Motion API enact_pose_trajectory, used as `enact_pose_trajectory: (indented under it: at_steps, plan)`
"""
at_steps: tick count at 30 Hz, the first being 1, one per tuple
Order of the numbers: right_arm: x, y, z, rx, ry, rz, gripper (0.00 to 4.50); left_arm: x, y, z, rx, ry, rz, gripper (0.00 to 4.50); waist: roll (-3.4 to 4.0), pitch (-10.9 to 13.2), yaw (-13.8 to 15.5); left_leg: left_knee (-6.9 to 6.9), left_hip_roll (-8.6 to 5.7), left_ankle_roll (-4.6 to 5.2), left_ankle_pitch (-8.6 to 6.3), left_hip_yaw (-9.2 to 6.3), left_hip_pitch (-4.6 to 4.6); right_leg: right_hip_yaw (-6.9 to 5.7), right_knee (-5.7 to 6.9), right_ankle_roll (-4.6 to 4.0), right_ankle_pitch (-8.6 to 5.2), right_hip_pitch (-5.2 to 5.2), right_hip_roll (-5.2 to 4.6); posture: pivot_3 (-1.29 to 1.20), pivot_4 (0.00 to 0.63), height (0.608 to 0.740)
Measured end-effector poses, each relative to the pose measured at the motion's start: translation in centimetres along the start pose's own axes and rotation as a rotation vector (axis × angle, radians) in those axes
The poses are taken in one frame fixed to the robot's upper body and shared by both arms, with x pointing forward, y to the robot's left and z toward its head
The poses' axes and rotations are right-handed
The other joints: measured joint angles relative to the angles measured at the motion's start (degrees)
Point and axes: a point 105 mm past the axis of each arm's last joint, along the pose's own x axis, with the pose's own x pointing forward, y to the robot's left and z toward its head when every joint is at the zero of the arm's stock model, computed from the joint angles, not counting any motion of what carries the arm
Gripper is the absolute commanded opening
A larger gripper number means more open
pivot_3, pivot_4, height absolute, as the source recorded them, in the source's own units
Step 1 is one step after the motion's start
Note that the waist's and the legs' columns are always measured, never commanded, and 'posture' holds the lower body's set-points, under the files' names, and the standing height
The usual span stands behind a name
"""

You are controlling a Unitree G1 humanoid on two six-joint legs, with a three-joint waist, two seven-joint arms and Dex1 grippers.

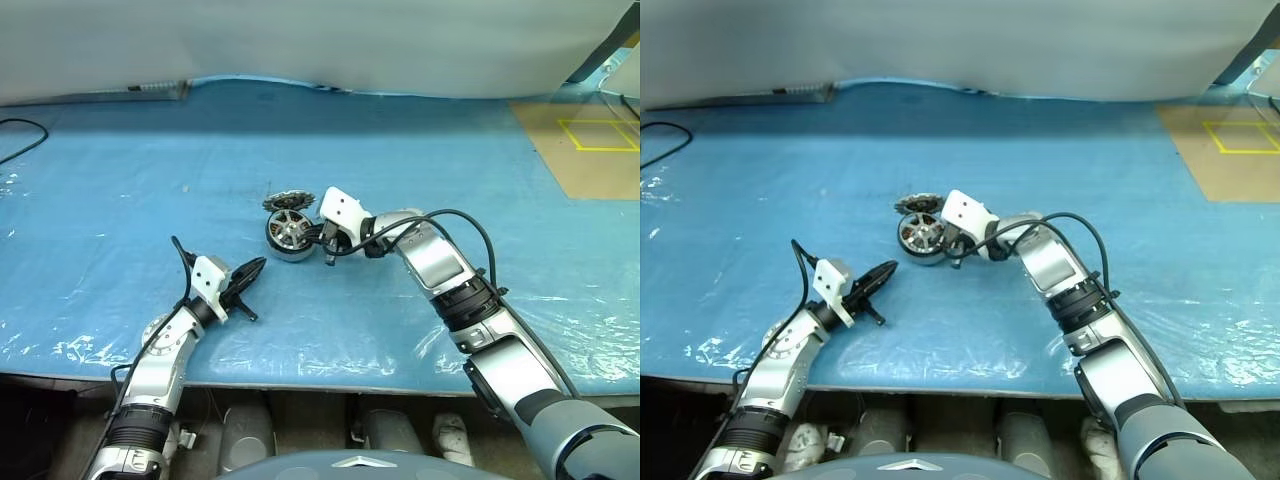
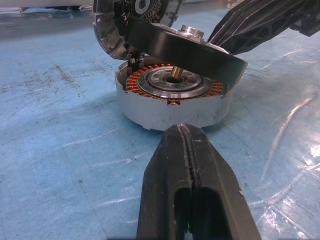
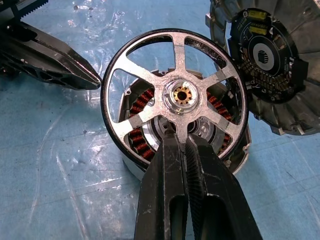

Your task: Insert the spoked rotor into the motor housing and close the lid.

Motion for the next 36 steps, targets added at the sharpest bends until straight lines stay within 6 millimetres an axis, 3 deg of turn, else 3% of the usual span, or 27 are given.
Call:
enact_pose_trajectory:
  at_steps: [17,18,23,29,32,36]
  plan:
    - [0.2,-0.5,-0.6,-0.070,0.047,-0.054,0.01,0.1,0.1,0.2,0.002,0.000,0.011,0.00,0.00,0.0,0.0,0.01,-0.01,0.00,0.00,0.00,0.00,0.00,0.00,0.00,0.00,0.00,0.00,0.00,0.150,0.740]
    - [0.2,-0.5,-0.7,-0.071,0.048,-0.052,0.50,0.1,0.1,0.2,0.002,0.000,0.011,0.00,0.00,0.0,0.0,0.01,-0.01,0.00,0.00,0.00,0.00,0.00,0.00,0.00,0.00,0.00,0.00,0.00,0.150,0.740]
    - [-0.1,-0.7,-0.9,-0.072,0.060,-0.053,2.03,0.1,0.1,0.2,0.002,0.000,0.010,0.00,0.00,0.0,0.0,0.01,0.00,0.00,0.00,0.00,0.00,0.00,0.01,0.00,0.00,0.00,0.00,0.00,0.150,0.740]
    - [-1.1,-1.5,-1.1,-0.035,0.054,-0.074,2.03,0.0,0.1,0.0,-0.003,0.006,0.010,0.00,0.00,0.0,0.0,0.02,-0.01,0.00,0.00,0.00,0.00,0.00,0.01,0.00,0.00,0.00,0.00,0.00,0.150,0.740]
    - [-1.8,-2.0,-1.4,-0.028,0.061,-0.085,1.41,0.0,0.1,-0.2,-0.006,0.010,0.011,0.00,0.00,0.0,0.0,0.02,0.00,0.00,0.00,0.00,0.00,0.00,0.02,0.00,0.00,0.00,0.00,0.00,0.150,0.740]
    - [-2.1,-2.6,-0.9,0.006,0.031,-0.105,0.02,-0.1,0.1,-0.4,-0.004,0.009,0.006,0.00,0.00,0.0,-0.1,0.02,0.00,0.01,0.00,0.00,0.02,0.00,0.03,0.00,0.00,0.00,0.00,0.00,0.150,0.740]
